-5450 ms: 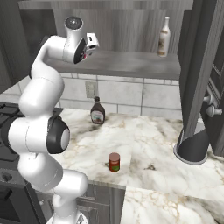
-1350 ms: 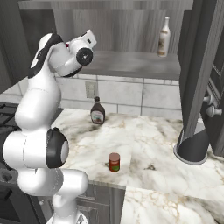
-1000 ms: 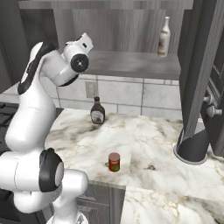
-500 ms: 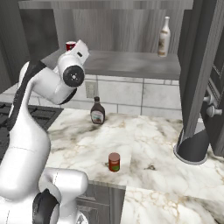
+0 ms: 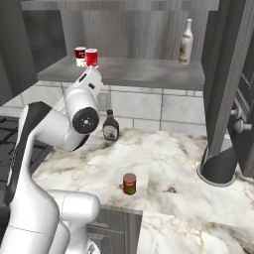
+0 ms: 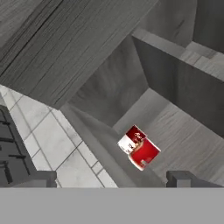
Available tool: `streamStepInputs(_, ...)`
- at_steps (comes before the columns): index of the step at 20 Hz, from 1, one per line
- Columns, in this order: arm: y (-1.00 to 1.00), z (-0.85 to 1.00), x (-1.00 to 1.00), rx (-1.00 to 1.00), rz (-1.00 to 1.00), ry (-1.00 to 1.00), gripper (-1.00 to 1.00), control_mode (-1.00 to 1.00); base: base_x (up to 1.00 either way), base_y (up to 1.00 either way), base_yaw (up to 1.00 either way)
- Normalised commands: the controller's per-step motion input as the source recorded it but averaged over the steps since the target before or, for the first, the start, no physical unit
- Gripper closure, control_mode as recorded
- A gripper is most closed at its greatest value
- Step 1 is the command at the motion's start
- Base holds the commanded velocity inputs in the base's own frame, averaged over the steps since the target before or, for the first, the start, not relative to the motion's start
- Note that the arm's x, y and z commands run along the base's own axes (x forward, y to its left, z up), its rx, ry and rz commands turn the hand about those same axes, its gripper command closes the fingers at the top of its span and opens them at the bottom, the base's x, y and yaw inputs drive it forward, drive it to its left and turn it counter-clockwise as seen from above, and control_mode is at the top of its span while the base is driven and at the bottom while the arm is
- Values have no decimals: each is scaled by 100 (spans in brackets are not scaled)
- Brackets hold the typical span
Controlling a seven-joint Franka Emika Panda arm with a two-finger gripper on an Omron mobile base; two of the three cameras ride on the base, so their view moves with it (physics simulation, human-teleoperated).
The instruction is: Pick the cans from the counter and place them in their designated side in the cabinet.
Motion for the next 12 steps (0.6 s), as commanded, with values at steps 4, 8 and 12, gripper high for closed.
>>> streamStepInputs(4, -25, -53, -75, 0, -10, 0, -100, -100, 0, 0, 0)
streamStepInputs(8, -27, -53, -57, -5, -16, 10, -100, -100, 0, 0, 0)
streamStepInputs(12, -39, -42, -37, -7, -14, 20, -100, -100, 0, 0, 0)
